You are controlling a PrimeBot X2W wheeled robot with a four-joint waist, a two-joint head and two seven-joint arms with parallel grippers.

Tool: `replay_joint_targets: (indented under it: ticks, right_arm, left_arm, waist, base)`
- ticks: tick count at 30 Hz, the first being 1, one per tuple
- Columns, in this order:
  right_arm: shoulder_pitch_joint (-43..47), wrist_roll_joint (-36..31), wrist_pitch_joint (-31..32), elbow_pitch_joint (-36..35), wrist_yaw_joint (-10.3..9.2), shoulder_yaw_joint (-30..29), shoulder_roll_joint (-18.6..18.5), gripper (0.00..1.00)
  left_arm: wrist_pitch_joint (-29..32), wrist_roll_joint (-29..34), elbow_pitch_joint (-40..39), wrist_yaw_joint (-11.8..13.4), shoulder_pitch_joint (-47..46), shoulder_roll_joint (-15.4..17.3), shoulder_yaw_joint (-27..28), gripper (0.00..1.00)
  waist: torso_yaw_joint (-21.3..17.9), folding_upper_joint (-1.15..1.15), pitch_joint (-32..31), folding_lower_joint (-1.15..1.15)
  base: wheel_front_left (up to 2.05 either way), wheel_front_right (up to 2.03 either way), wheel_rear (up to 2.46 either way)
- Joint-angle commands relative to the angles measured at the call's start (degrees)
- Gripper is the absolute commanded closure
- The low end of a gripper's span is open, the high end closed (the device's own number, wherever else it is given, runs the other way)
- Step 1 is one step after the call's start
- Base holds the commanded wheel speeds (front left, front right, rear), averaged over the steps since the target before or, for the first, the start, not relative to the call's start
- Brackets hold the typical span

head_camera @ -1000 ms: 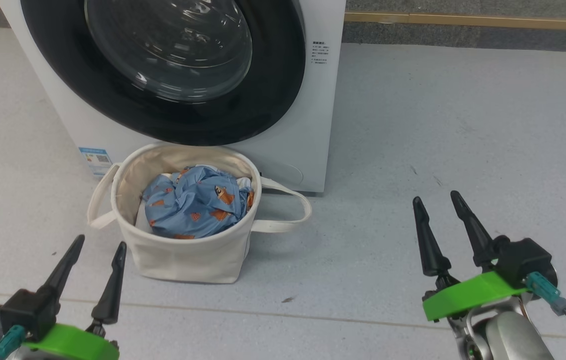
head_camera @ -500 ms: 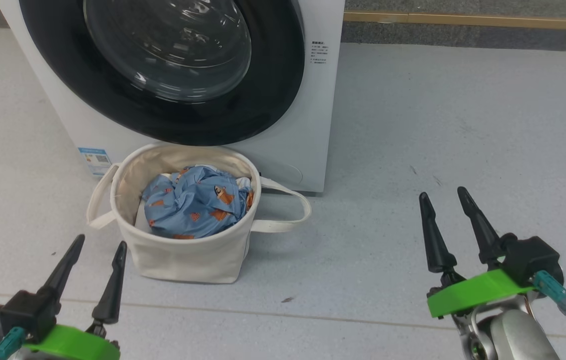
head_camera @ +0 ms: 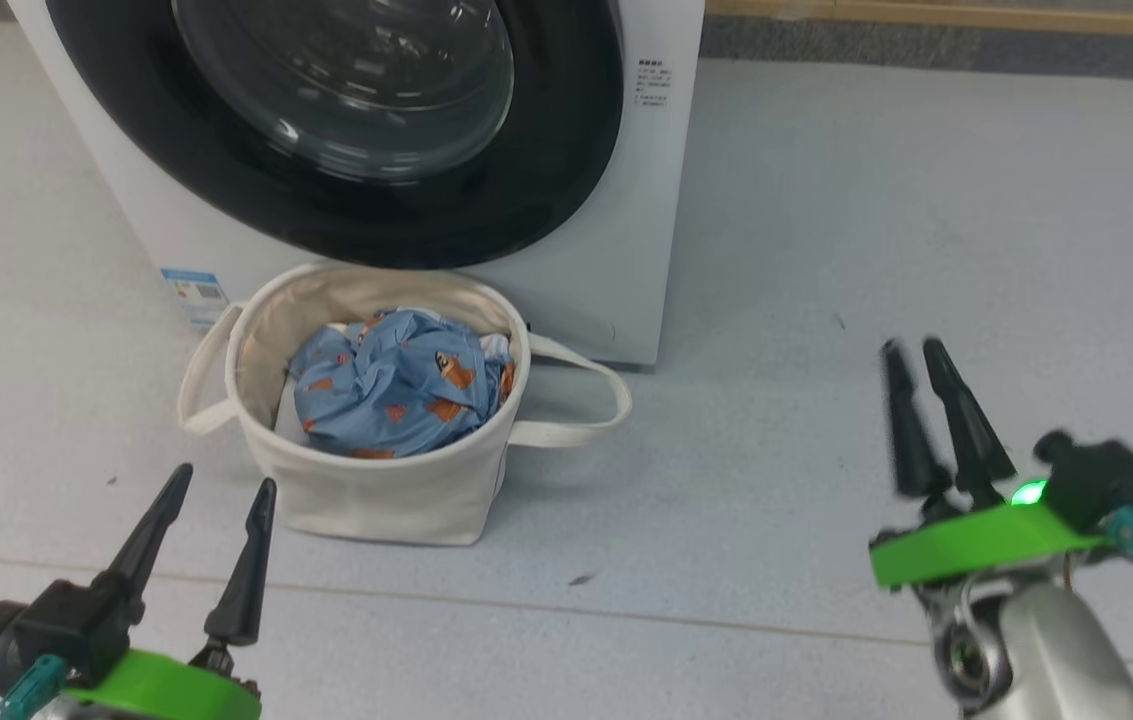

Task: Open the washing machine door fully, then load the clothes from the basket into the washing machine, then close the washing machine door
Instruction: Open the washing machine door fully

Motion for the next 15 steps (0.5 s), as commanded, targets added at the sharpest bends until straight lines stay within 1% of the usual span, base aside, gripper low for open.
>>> replay_joint_targets:
  ticks: [1, 5, 8, 11, 15]
  right_arm:
    - [-4.11, 1.95, -0.71, -1.51, 0.01, 0.79, -0.11, 1.0]
    - [-8.65, 10.18, -0.4, 0.76, 0.01, 0.23, -0.11, 1.0]
    - [-13.17, 17.12, 1.28, 2.98, 0.01, -0.76, -0.11, 1.0]
    - [-18.08, 20.7, 4.44, 5.76, 0.01, -2.05, -0.11, 1.0]
    - [-24.75, 28.12, 10.52, 9.79, 0.01, -4.53, -0.31, 1.0]
  left_arm:
    - [-0.84, -0.41, -2.02, 0.23, -3.27, 1.41, 3.0, 0.0]
    - [-1.01, -0.7, -2.45, 0.19, -3.56, 1.0, 3.21, 0.0]
    - [-1.13, -0.81, -2.49, -0.03, -4.05, 0.72, 3.35, 0.0]
    - [-1.27, -0.97, -2.33, -0.43, -4.58, 0.38, 3.51, 0.0]
    - [-1.43, -1.15, -1.81, -0.96, -5.41, -0.12, 3.95, 0.0]
  waist:
    - [0.25, 0.0, 0.83, 0.0]
    - [0.8, 0.0, 2.66, 0.0]
    - [1.41, 0.0, 4.11, 0.0]
    - [2.15, 0.0, 5.47, 0.0]
    - [3.3, 0.0, 7.15, 0.0]
  base:
    - [0.0, 0.0, 0.0]
    - [0.0, 0.0, 0.0]
    - [0.0, 0.0, 0.0]
    - [0.0, 0.0, 0.0]
    - [0.0, 0.0, 0.0]
